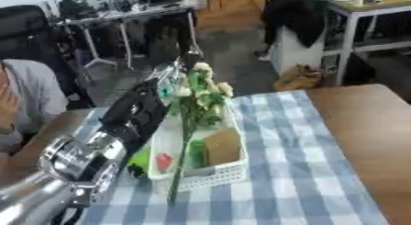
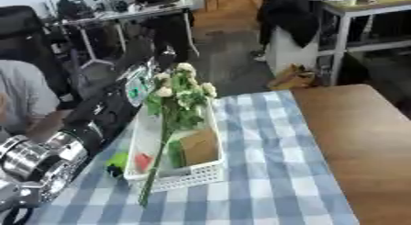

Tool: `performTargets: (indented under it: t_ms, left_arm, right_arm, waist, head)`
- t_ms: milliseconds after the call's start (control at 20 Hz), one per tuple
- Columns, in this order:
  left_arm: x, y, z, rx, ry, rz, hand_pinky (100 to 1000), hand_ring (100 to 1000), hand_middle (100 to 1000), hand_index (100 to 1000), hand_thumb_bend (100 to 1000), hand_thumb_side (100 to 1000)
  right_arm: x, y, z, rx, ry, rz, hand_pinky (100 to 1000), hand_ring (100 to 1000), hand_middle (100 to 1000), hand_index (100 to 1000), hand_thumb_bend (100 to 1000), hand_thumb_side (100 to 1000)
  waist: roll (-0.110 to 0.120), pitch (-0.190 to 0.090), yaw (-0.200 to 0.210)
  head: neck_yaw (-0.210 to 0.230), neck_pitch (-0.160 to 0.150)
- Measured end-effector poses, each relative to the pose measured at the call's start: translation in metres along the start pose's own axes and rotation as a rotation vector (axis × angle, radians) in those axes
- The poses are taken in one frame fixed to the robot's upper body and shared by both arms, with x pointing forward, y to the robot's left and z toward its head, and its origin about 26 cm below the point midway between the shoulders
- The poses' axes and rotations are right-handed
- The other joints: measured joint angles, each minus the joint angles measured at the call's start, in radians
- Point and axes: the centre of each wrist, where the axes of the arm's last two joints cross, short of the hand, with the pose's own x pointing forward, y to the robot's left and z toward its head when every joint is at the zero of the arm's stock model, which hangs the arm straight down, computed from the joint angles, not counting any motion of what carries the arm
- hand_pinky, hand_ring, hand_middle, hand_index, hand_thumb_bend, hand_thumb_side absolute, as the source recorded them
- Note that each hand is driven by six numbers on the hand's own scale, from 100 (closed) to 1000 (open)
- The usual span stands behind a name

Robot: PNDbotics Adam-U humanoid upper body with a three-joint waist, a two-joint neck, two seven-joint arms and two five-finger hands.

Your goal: Pick up objects on the table and place them in the box.

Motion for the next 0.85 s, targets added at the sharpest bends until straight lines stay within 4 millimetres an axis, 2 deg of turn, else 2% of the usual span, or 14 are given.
performTargets:
  t_ms: [200, 500, 650, 800, 850]
  left_arm:
    - [0.007, 0.027, -0.009, 0.094, -0.053, 0.035, 1000, 1000, 1000, 1000, 100, 746]
    - [0.016, 0.099, -0.017, 0.282, -0.182, 0.198, 1000, 1000, 1000, 1000, 100, 789]
    - [0.017, 0.144, -0.006, 0.380, -0.276, 0.322, 1000, 1000, 1000, 1000, 100, 808]
    - [0.014, 0.185, 0.016, 0.473, -0.365, 0.462, 1000, 1000, 1000, 1000, 100, 816]
    - [0.012, 0.197, 0.026, 0.498, -0.390, 0.510, 968, 1000, 1000, 1000, 132, 802]
  right_arm:
    - [0.000, 0.000, 0.000, 0.000, 0.000, -0.001, 524, 513, 400, 443, 100, 457]
    - [0.001, 0.002, -0.001, 0.002, -0.005, -0.007, 524, 513, 400, 443, 100, 460]
    - [0.001, 0.002, -0.002, 0.002, -0.007, -0.007, 523, 513, 400, 443, 100, 462]
    - [0.001, 0.001, -0.002, -0.001, -0.013, -0.008, 523, 513, 400, 443, 100, 463]
    - [0.001, 0.001, -0.003, -0.002, -0.016, -0.008, 523, 512, 400, 444, 100, 463]
  waist:
    - [0.000, 0.000, 0.002]
    - [0.000, 0.001, 0.010]
    - [0.000, 0.006, 0.015]
    - [0.000, 0.015, 0.023]
    - [0.000, 0.017, 0.026]
  head:
    - [-0.008, 0.000]
    - [-0.012, 0.000]
    - [-0.012, 0.000]
    - [-0.015, 0.000]
    - [-0.015, 0.000]
